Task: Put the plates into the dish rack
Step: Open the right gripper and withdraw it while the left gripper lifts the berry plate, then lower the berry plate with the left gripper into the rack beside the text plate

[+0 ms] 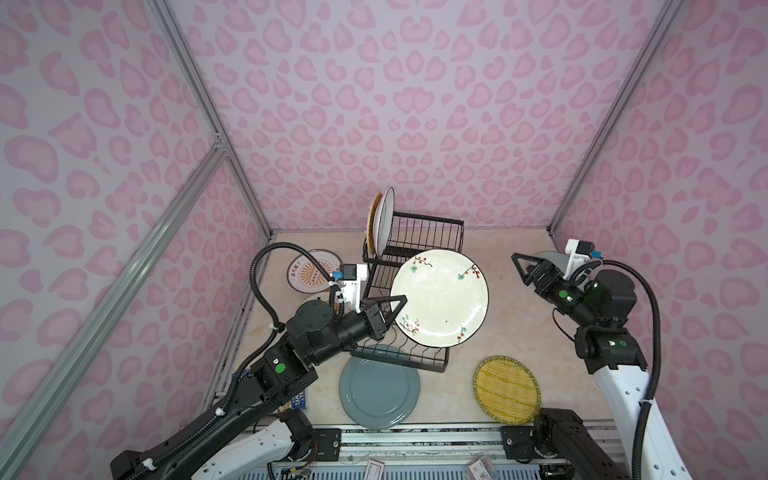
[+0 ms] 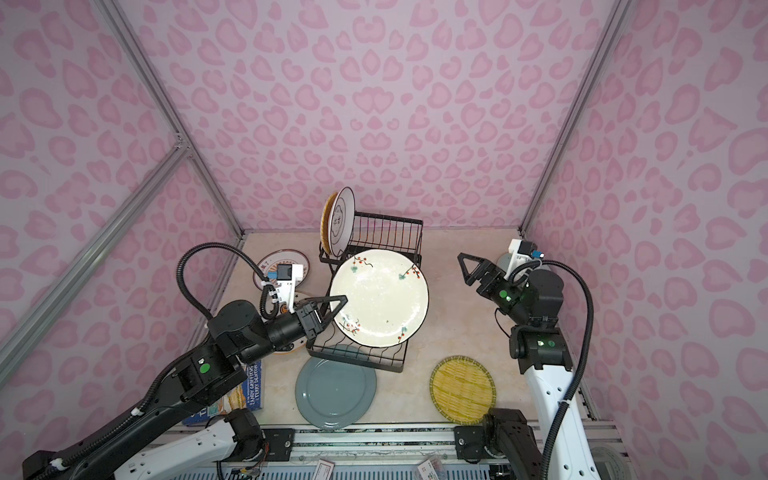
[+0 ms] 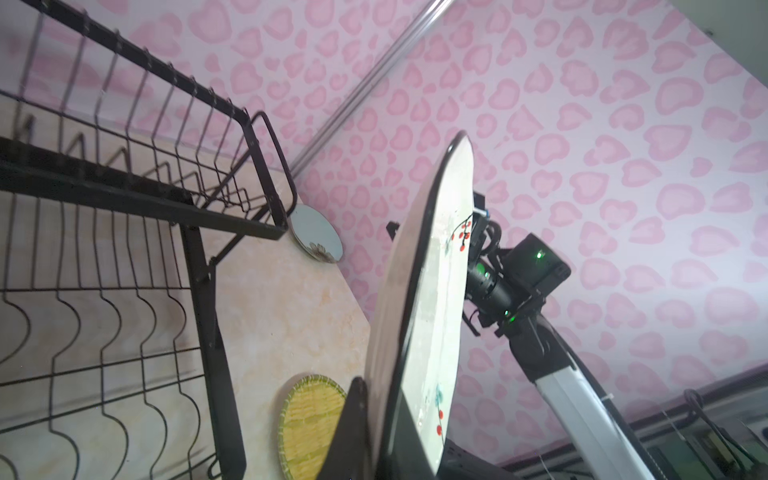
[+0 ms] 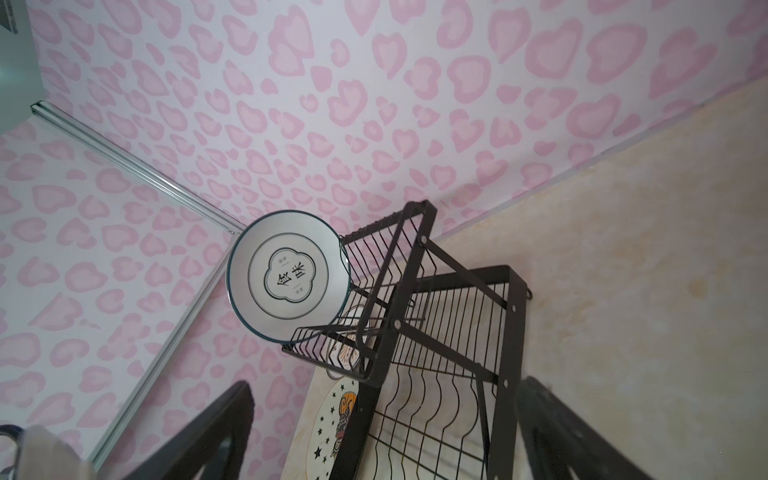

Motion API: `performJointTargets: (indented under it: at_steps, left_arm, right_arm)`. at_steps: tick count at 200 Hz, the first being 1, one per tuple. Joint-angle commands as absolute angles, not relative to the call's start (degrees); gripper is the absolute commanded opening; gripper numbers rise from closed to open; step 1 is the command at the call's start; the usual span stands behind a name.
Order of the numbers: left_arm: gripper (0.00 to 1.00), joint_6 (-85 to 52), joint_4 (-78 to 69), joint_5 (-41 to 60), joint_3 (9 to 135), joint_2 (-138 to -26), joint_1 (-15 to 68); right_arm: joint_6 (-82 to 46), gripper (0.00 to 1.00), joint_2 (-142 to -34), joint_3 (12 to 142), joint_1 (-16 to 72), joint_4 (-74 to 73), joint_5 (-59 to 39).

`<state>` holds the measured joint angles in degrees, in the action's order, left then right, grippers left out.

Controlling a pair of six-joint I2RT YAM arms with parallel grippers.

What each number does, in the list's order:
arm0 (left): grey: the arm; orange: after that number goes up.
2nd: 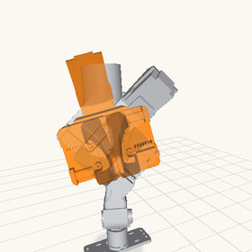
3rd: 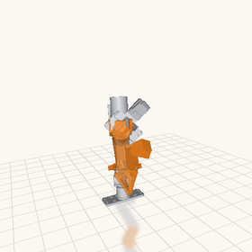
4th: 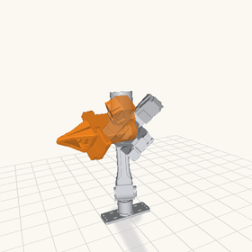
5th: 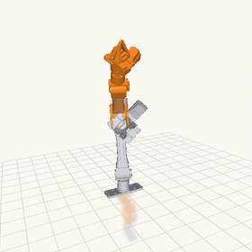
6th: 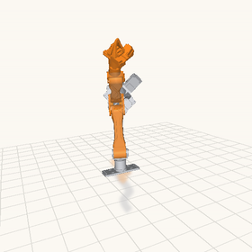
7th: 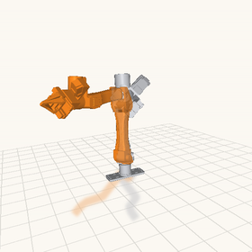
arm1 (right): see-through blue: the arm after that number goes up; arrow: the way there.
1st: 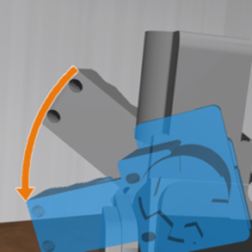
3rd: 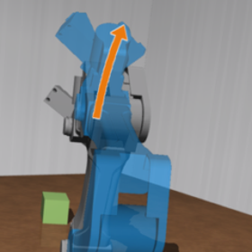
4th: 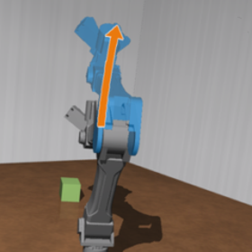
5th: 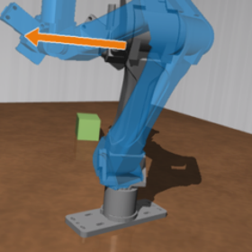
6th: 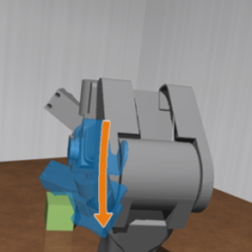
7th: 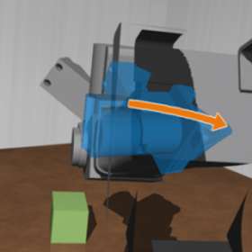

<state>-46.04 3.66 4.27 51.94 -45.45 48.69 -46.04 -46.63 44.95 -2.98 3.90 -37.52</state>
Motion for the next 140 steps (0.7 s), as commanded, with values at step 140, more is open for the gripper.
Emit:
performJointTargets:
  at_steps: [140]
  left_arm:
    - [0.04, -7.5, 10.1, -43.3, 88.2, -74.6, 48.6]
  right_arm:
    - [-43.4, 0.98, -29.5, 31.9, 7.9, 9.2, -35.2]
